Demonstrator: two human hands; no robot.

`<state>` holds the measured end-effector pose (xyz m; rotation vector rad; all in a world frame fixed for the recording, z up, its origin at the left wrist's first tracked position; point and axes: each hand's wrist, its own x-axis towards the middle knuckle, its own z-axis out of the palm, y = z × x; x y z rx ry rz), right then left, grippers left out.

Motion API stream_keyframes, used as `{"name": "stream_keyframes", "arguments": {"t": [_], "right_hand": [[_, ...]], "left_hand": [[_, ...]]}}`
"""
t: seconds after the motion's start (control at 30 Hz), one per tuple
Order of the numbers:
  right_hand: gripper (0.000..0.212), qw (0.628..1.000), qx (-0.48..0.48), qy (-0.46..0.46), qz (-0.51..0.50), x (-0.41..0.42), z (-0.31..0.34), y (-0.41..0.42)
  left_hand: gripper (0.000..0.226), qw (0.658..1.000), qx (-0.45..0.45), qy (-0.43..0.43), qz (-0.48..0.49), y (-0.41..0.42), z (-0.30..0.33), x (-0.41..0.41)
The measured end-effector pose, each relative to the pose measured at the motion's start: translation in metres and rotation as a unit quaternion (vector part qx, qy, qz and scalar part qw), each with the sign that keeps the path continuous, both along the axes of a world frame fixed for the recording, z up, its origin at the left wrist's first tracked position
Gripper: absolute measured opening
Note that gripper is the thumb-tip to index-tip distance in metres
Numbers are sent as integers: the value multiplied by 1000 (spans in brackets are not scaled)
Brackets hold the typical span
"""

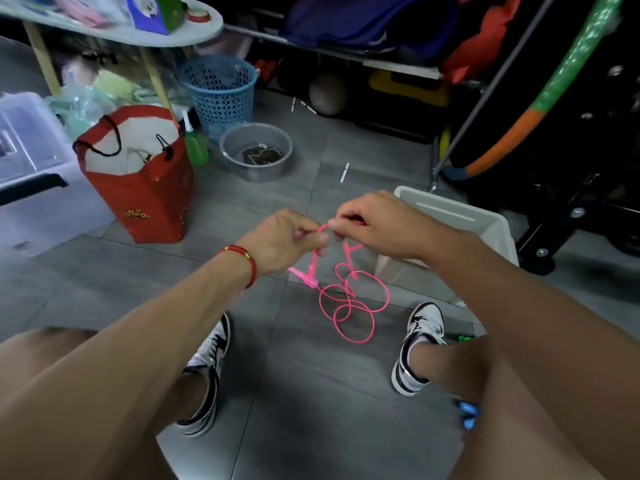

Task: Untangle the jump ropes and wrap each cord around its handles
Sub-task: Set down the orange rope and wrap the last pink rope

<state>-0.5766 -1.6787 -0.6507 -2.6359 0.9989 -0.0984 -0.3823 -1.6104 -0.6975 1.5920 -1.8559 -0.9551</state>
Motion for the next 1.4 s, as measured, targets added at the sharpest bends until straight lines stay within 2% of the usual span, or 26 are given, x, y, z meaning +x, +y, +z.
{"name": "stream_keyframes", "arguments": {"t": [0.07, 0.13, 0.23, 0.3, 0.33, 0.4, 0.47, 0.57, 0.67, 0.73, 0.8, 0.9, 0.97, 1.03, 1.13, 1.23, 1.3, 1.4], "right_hand": [[42, 999, -8, 48, -22, -15, -12, -8], [41, 991, 14, 129, -38, -40, -31, -16], [31, 957, 117, 251, -86, -90, -60, -23], [25, 945, 155, 269, -101, -111, -68, -23], [23, 952, 151, 241, -112, -114, -66, -23], [22, 978, 111, 114, -137, -108, -51, -20], [22, 992, 70, 27, -106, -86, -28, -16], [25, 998, 16, 68, -1, -49, -4, -10], [26, 992, -39, 114, 37, -20, 0, -5], [26, 991, -58, 117, 33, -7, 0, -3], [26, 992, -49, 114, 16, -5, -3, -1], [35, 994, -47, 99, -16, -22, -17, 0], [41, 994, -6, 98, -46, -46, -32, -1], [41, 985, 50, 144, -84, -77, -48, -4], [31, 956, 133, 212, -152, -125, -68, -2], [20, 953, 194, 102, -209, -140, -71, 0], [27, 953, 219, 12, -210, -128, -58, 3], [43, 967, 203, -40, -150, -102, -36, 11]], "left_hand": [[25, 999, 3, -29, 44, -3, 4, 12], [24, 988, -9, -55, 141, -6, 4, 35], [19, 946, 2, -127, 299, -10, 0, 74], [22, 918, 48, -179, 351, -12, -6, 90], [33, 907, 90, -219, 349, -14, -12, 93], [59, 880, 179, -333, 288, -15, -20, 88], [64, 876, 214, -364, 233, -12, -20, 67], [73, 919, 210, -289, 168, -10, -8, 26], [73, 972, 189, -112, 82, -8, 1, 3], [50, 983, 179, 15, 43, -5, 3, -4], [20, 989, 131, 61, 13, -4, 3, -10], [17, 999, 49, 6, 20, -8, 3, -8], [22, 997, -10, -56, 59, -14, 1, 6], [22, 981, -59, -131, 130, -22, -4, 30], [33, 943, 26, -244, 223, -28, -9, 66], [51, 923, 140, -270, 235, -27, -14, 70], [46, 922, 168, -284, 204, -21, -16, 58], [50, 926, 171, -294, 166, -14, -15, 46]]}}
